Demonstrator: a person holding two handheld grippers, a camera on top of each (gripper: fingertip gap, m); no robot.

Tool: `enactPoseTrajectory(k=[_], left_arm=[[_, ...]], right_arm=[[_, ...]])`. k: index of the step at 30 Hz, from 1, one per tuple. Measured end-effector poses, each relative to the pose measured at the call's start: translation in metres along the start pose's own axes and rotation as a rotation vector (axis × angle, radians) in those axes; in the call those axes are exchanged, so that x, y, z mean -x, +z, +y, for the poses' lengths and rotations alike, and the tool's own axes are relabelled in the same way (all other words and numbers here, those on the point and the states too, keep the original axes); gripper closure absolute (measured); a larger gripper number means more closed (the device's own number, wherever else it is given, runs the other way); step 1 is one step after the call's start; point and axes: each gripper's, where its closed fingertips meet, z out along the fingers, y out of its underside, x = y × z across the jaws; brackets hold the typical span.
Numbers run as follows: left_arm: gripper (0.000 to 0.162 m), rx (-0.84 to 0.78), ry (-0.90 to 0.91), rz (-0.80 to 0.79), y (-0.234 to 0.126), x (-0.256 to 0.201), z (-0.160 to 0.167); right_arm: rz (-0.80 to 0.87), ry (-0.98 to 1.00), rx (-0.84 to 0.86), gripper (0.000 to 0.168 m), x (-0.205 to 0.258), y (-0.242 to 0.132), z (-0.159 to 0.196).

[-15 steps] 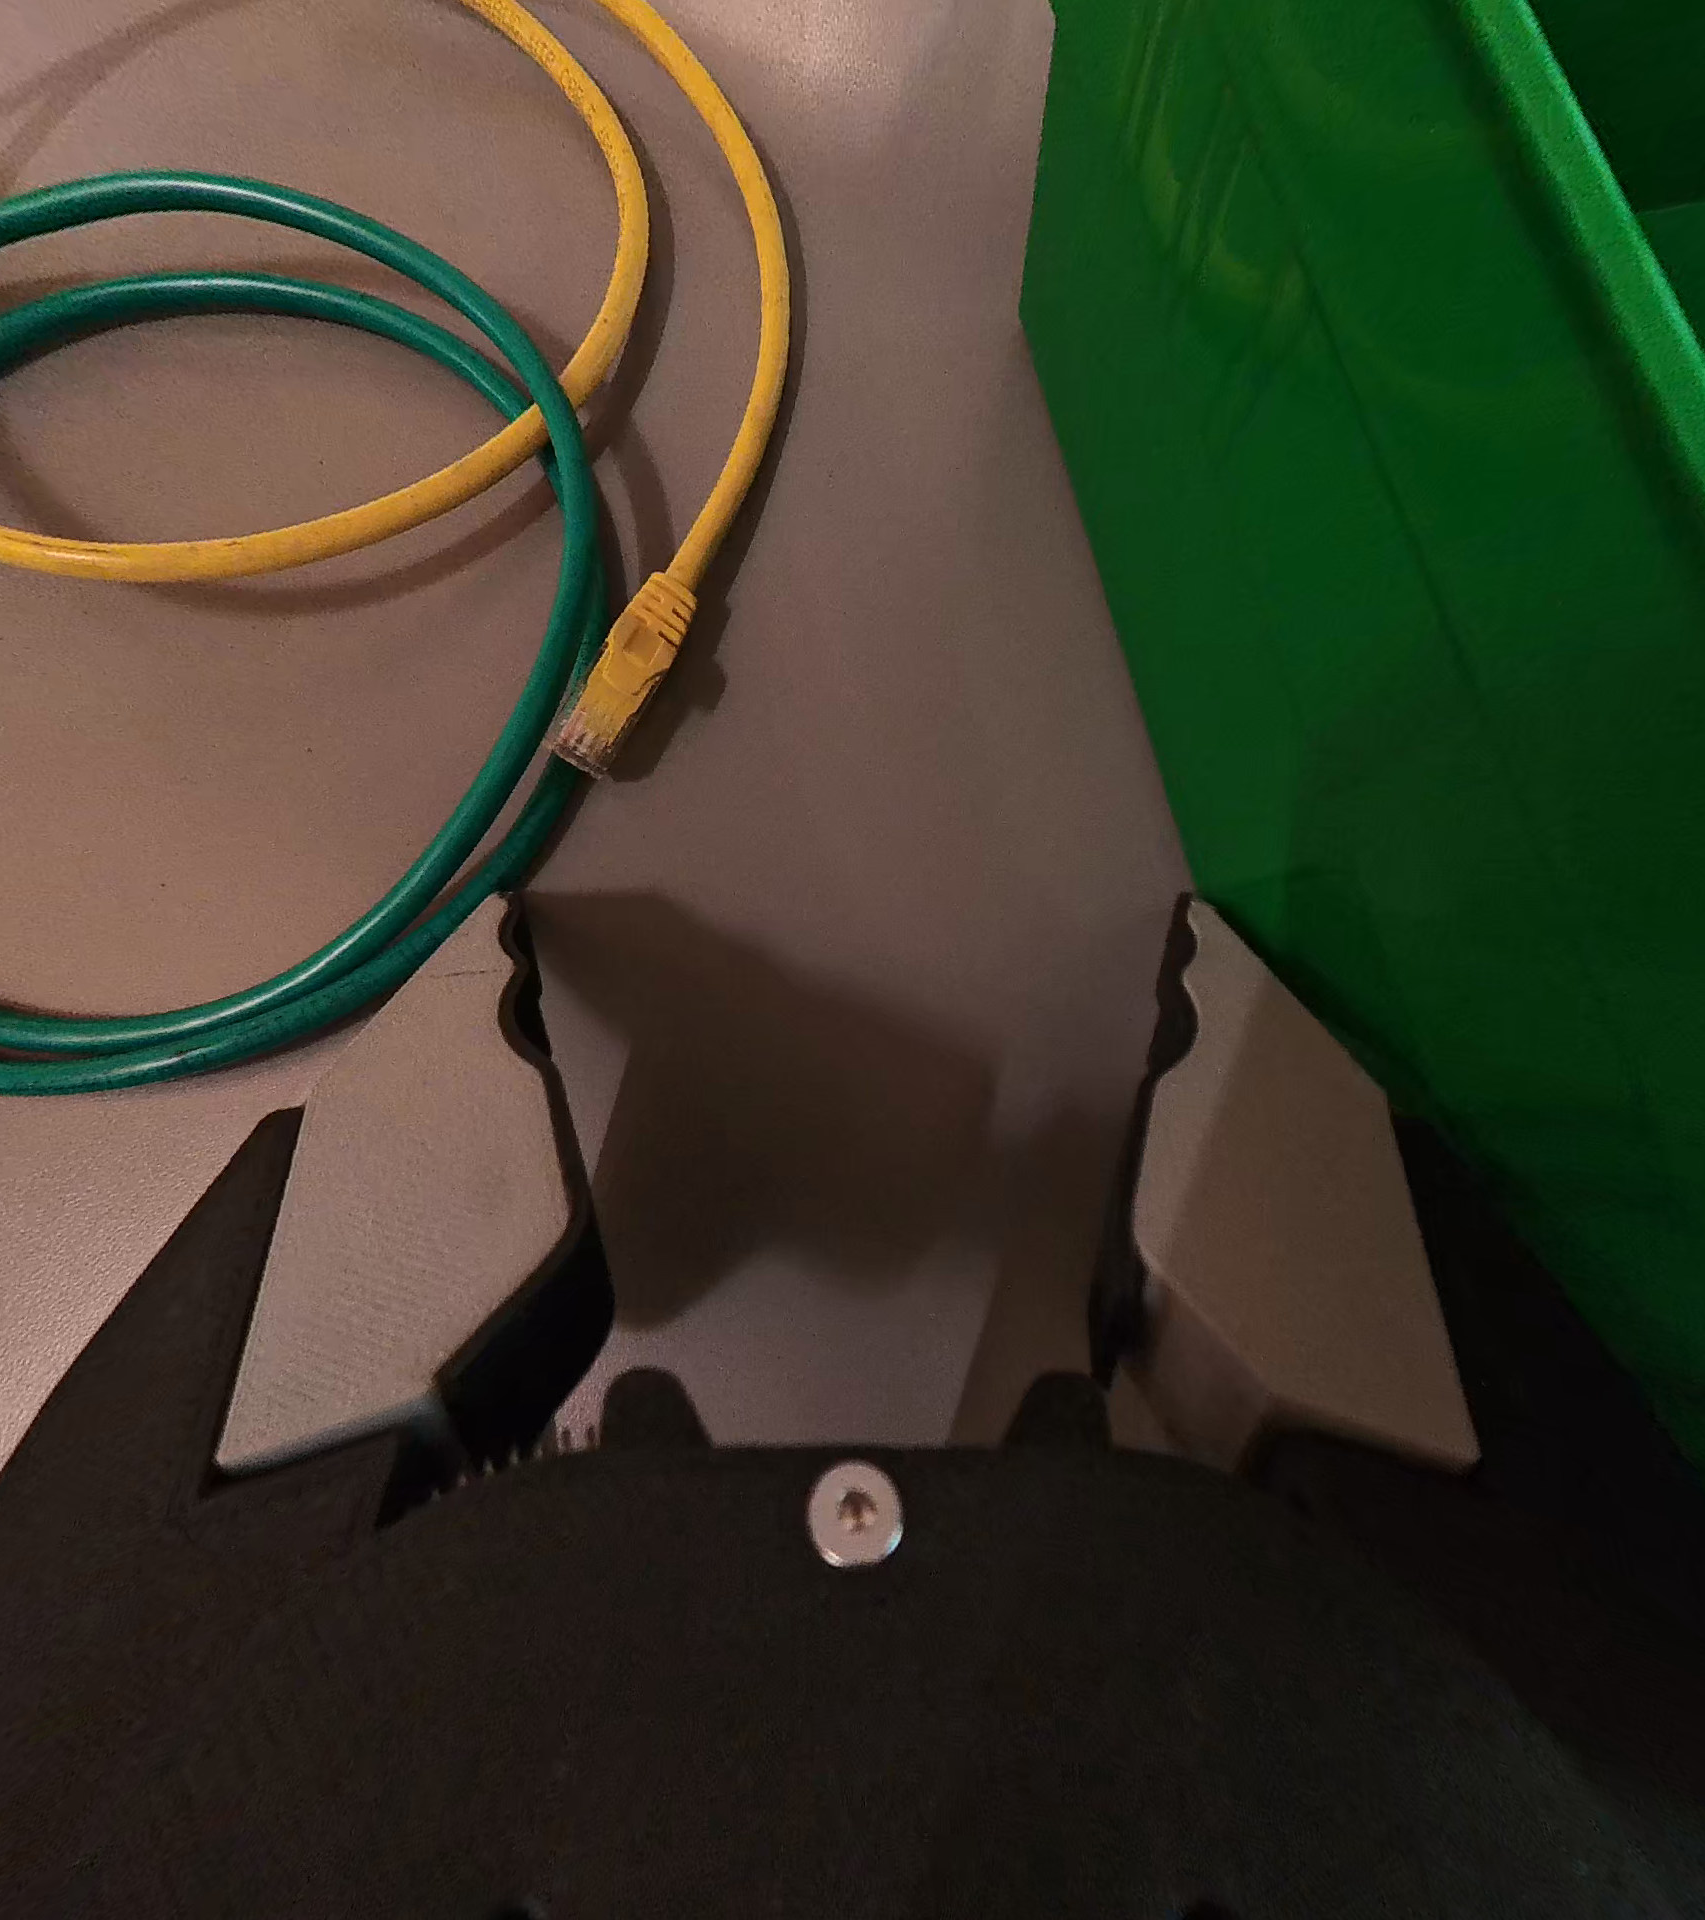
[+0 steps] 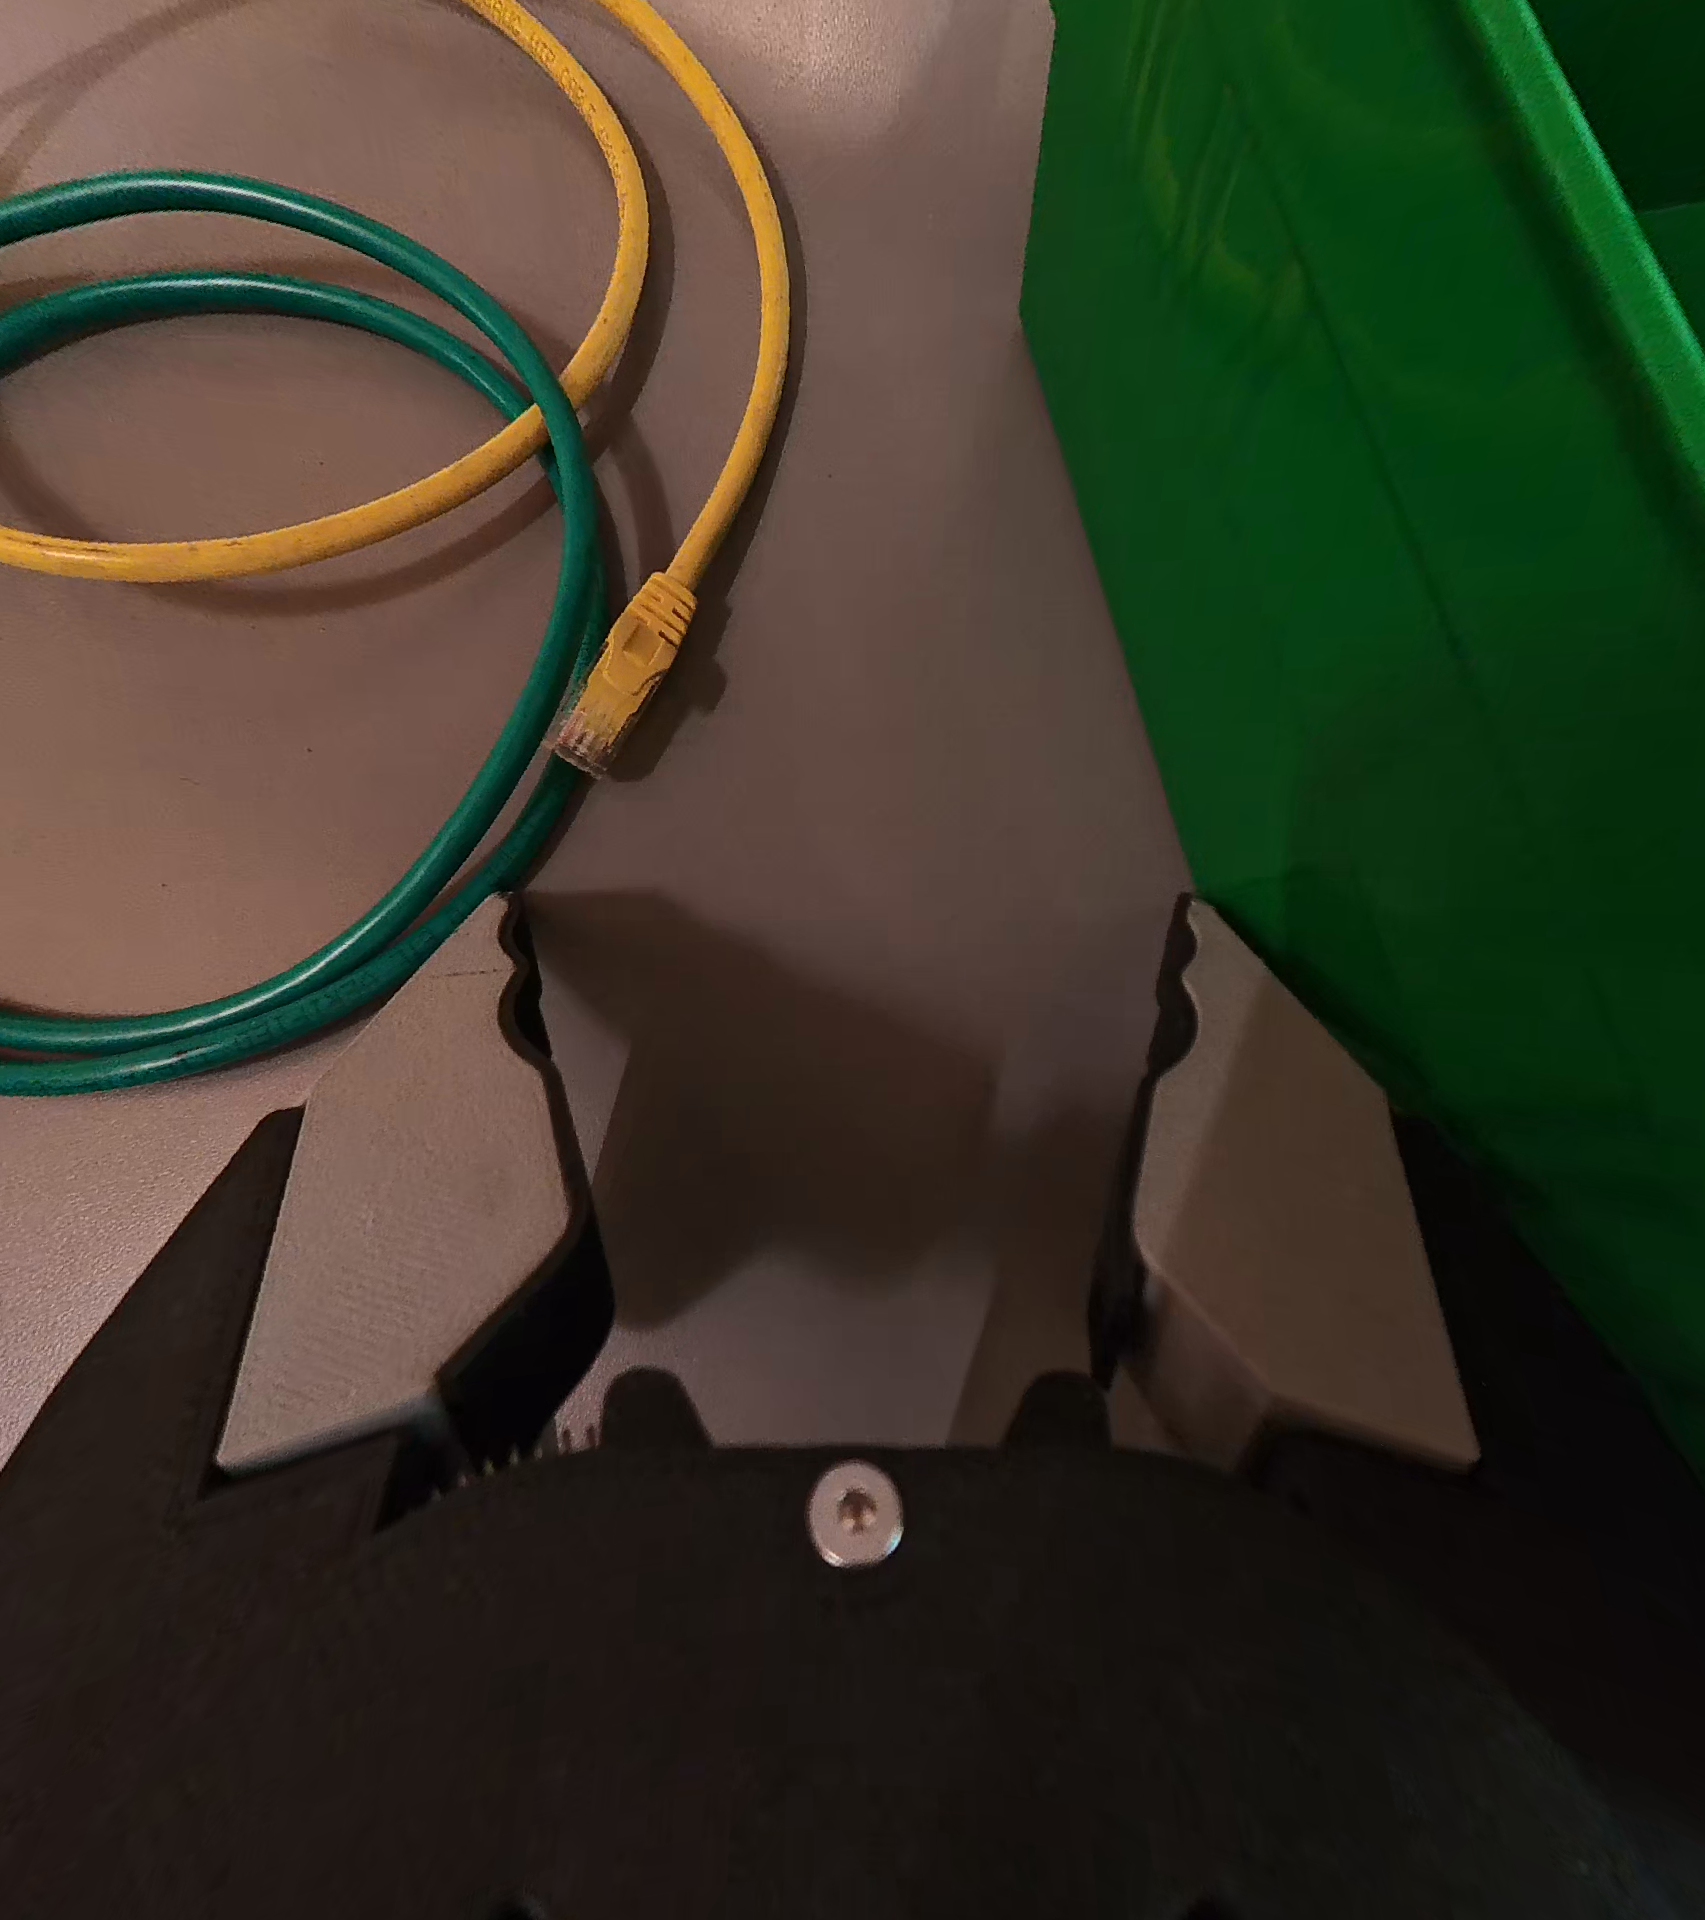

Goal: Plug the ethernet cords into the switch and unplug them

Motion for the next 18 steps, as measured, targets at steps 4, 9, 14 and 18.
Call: enactPoseTrajectory(k=[4,9,14,18], left_arm=[[0.12,0.017,0.004,-0.005,0.006,-0.002,0.009],[0.116,0.049,0.024,-0.01,0.01,-0.005,0.017],[0.096,0.082,0.023,0.091,0.006,-0.012,0.017],[0.091,0.077,-0.003,0.124,0.004,0.019,0.008]], right_arm=[[0.0,0.0,0.0,0.052,0.0,0.0,0.0],[0.0,0.0,0.0,0.052,0.0,-0.001,0.0],[0.0,0.0,0.0,0.052,0.0,-0.001,0.0],[0.0,0.0,0.0,0.052,0.0,-0.001,0.0]])
